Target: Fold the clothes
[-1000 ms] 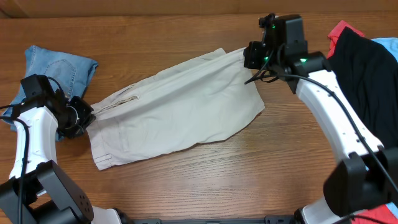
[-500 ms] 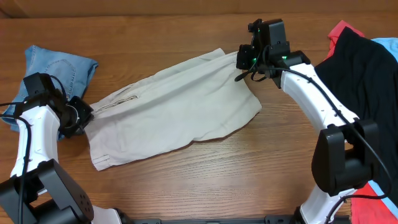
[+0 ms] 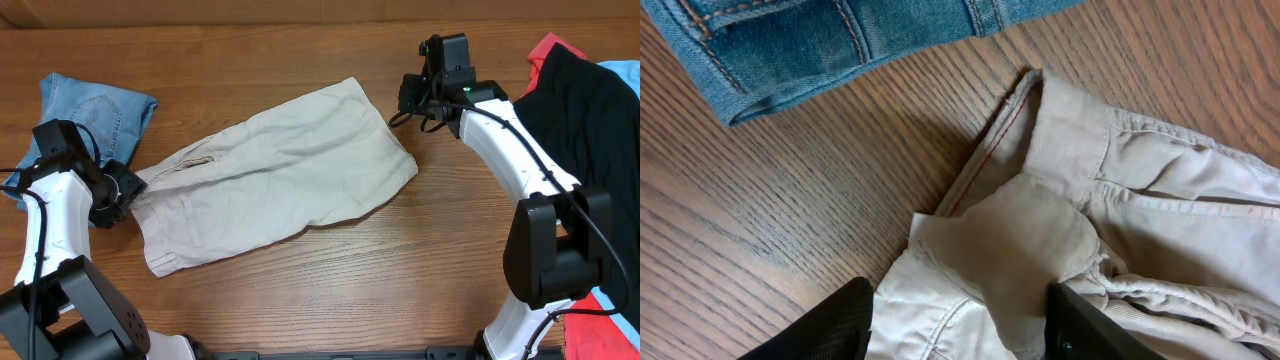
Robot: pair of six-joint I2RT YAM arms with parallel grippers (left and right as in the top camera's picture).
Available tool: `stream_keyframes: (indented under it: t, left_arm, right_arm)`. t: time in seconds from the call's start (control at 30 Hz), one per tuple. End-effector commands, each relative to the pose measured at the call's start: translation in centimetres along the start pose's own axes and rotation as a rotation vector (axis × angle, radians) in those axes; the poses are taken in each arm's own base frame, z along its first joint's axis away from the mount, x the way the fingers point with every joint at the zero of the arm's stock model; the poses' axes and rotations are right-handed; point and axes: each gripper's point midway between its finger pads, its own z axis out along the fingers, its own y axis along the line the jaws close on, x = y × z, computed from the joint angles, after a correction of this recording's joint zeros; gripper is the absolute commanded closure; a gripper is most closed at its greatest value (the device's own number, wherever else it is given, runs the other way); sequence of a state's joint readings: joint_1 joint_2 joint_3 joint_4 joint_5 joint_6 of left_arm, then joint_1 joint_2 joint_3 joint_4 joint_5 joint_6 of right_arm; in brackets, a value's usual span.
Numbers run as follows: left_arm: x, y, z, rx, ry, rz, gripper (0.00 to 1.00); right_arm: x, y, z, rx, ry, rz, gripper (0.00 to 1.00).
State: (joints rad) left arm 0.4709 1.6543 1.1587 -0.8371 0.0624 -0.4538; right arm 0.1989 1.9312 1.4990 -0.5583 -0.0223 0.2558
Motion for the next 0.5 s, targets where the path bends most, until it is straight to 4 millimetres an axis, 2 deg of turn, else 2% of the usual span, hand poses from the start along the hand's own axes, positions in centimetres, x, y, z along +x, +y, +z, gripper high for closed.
stream_keyframes:
  t: [0.0,0.07,0.17,0.37,0.47]
  left_arm:
    - [-1.2,0.3,-0.2,-0.025,-0.035,-0.003,0.42]
    - [-1.6,0.1,-0.2,-0.014,-0.054,-0.002,0.39]
    - [-2.3,-0.6,-0.2,0.016,-0.081,0.001,0.22]
    - [-3.7,-2.4,-0.5,0.101,-0.130,0.020,0.17]
    - [-4.6,-3.9,-0.9,0.176,-0.167,0.090,0.16]
  right_arm:
    - [-0.1,1.5,-0.2,-0.052,0.008,-0.043,0.60]
    - [0.3,1.9,-0.3,-0.068,0.026,-0.059,0.59]
    - [0.6,2.0,-0.3,-0.067,0.036,-0.062,0.59]
    - [1.3,2.0,-0.3,-0.061,0.060,-0.065,0.59]
    - [1.8,1.8,-0.3,-0.054,0.084,-0.063,0.59]
